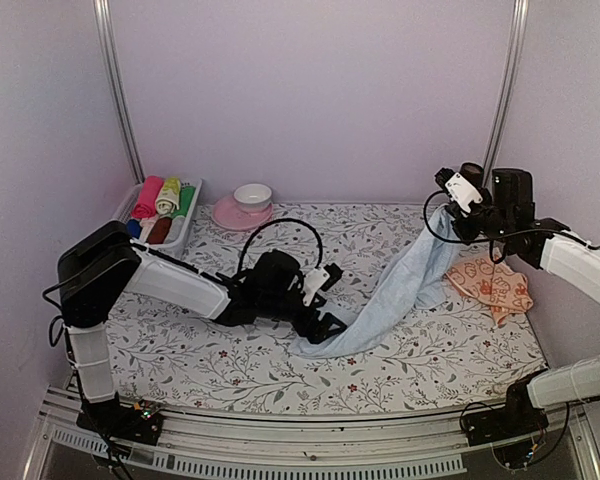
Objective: Roll the towels
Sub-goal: Pick up the towel from the center of the board.
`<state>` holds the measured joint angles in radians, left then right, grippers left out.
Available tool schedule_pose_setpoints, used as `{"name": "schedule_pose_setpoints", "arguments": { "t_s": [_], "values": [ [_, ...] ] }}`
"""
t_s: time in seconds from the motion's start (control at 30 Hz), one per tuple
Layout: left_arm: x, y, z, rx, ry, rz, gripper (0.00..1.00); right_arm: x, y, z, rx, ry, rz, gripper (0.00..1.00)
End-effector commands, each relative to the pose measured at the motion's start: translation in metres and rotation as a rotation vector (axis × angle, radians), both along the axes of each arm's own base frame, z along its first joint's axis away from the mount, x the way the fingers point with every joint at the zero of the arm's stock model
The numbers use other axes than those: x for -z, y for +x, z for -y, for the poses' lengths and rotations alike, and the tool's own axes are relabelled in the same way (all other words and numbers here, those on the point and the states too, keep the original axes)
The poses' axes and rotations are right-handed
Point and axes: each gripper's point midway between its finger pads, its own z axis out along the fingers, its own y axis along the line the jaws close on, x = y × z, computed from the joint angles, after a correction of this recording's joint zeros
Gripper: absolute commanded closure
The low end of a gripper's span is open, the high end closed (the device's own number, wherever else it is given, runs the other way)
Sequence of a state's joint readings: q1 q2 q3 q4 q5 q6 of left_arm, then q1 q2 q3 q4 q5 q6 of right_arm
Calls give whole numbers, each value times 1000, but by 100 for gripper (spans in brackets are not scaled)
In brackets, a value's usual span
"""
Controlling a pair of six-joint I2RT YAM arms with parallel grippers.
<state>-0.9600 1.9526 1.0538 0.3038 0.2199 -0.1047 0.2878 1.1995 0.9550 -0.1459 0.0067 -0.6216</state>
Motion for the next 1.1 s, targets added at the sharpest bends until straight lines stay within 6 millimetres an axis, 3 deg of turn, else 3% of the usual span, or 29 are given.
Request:
{"name": "schedule_pose_setpoints", "arguments": {
  "t_s": [0.0,0.27,0.63,0.9,1.0,1.07],
  "values": [
    [1,-27,-1,108,-26,-11,10,1,12,23,122,-83,60,98],
    [7,-54,-10,186,-29,-97,29,-3,4,26,122,-92,93,97],
    [-21,-65,-17,213,-141,-97,33,10,8,25,123,-105,64,97],
    [3,-67,-11,225,-99,-162,41,14,6,26,123,-111,59,97],
    [-1,-71,-7,250,-132,-171,44,16,7,27,125,-116,54,97],
    [-1,-69,-4,250,-132,-172,51,15,7,27,127,-112,58,97]
  ]
}}
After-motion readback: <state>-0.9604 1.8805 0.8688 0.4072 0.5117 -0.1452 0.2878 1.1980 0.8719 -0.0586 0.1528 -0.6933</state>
